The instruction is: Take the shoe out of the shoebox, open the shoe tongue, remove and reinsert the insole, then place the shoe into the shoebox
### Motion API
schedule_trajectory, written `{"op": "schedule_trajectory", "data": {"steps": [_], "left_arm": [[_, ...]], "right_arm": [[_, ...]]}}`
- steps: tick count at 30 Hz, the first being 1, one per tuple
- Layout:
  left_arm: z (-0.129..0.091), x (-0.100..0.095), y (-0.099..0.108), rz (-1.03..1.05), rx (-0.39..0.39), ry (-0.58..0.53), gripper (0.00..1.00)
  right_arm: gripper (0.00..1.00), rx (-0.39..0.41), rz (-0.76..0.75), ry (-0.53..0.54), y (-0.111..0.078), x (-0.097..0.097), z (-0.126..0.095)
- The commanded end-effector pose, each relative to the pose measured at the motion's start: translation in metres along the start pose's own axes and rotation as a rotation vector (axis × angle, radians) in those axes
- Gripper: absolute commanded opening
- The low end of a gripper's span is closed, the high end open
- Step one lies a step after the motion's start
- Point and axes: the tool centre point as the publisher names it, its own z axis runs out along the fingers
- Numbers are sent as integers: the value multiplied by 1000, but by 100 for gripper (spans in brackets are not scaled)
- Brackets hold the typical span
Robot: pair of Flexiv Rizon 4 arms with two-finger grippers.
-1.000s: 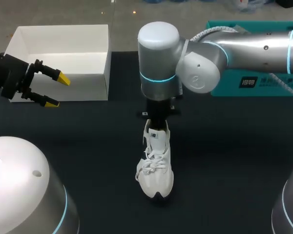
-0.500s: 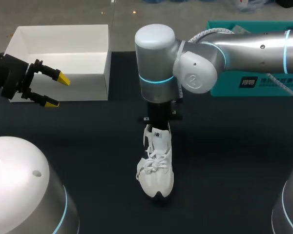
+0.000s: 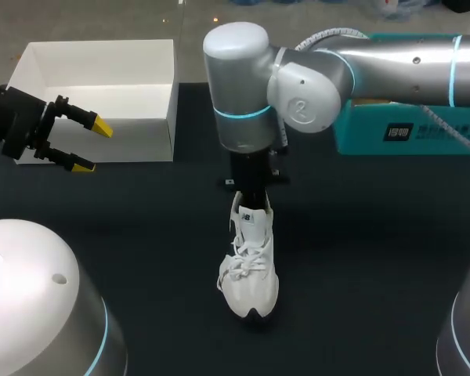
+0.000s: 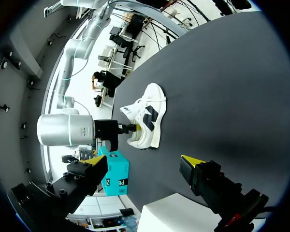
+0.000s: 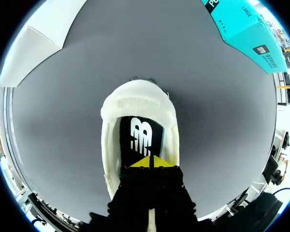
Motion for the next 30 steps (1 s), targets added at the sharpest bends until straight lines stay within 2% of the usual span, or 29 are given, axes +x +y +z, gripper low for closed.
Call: {"op": "schedule_trajectory", "data": {"steps": [1, 22, 30], "left_arm": [[0, 0, -1, 0, -2, 4, 100], [0, 0, -1, 0, -2, 4, 100], [0, 0, -1, 0, -2, 4, 100]], "right_arm": [[0, -9, -1, 1, -2, -5, -16], [0, -9, -1, 1, -2, -5, -16], [0, 33, 22, 13, -20, -7, -15]]}}
